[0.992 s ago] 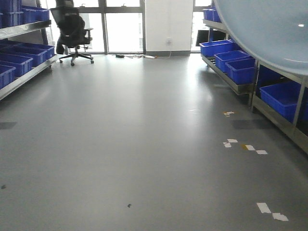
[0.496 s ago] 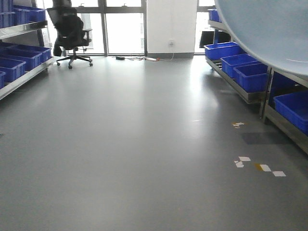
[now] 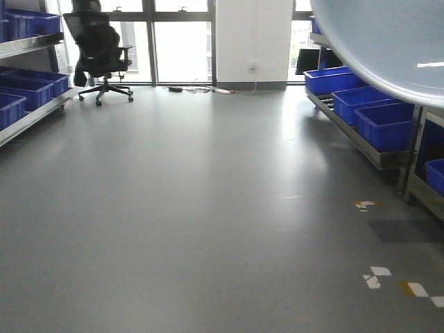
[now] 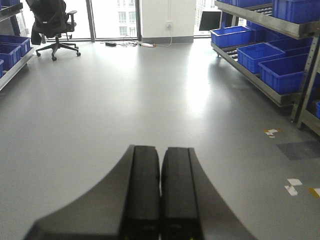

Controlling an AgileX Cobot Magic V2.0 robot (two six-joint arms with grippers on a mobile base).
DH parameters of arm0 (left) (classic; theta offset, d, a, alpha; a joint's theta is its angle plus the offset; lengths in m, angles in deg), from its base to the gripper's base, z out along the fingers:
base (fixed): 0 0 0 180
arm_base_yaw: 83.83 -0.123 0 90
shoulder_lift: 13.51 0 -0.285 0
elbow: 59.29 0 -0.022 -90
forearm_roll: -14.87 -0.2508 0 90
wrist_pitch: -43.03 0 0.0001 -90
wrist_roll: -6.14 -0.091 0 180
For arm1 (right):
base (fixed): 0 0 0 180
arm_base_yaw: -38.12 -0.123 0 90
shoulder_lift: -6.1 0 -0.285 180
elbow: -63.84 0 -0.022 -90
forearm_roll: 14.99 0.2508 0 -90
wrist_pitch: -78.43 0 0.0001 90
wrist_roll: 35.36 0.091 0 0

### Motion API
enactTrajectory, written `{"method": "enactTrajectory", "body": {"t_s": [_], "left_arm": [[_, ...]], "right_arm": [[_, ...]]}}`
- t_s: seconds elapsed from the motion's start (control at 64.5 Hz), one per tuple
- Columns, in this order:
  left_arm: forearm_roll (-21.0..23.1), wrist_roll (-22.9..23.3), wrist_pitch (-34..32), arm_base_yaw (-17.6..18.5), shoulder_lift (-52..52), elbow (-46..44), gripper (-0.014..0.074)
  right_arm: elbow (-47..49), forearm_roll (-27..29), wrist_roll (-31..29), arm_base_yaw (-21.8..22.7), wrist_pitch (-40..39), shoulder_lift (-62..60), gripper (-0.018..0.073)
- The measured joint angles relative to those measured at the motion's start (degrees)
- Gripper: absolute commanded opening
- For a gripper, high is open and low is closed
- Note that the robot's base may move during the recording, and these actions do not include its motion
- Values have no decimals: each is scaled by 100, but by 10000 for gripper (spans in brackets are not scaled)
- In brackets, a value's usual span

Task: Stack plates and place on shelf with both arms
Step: 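Drive the base to the blue-bin shelf holding the plate stack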

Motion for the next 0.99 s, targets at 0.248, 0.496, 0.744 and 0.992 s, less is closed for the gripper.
{"method": "enactTrajectory", "body": {"t_s": [0.248, 0.496, 0.744, 0.992], "left_arm": [[0, 0, 0, 0, 0, 0, 83], [0, 0, 0, 0, 0, 0, 83], [0, 0, 0, 0, 0, 0, 83], [0, 0, 0, 0, 0, 0, 83]], "right_arm": [[0, 0, 0, 0, 0, 0, 57], [0, 0, 0, 0, 0, 0, 57], [0, 0, 0, 0, 0, 0, 57], [0, 0, 0, 0, 0, 0, 57]]}}
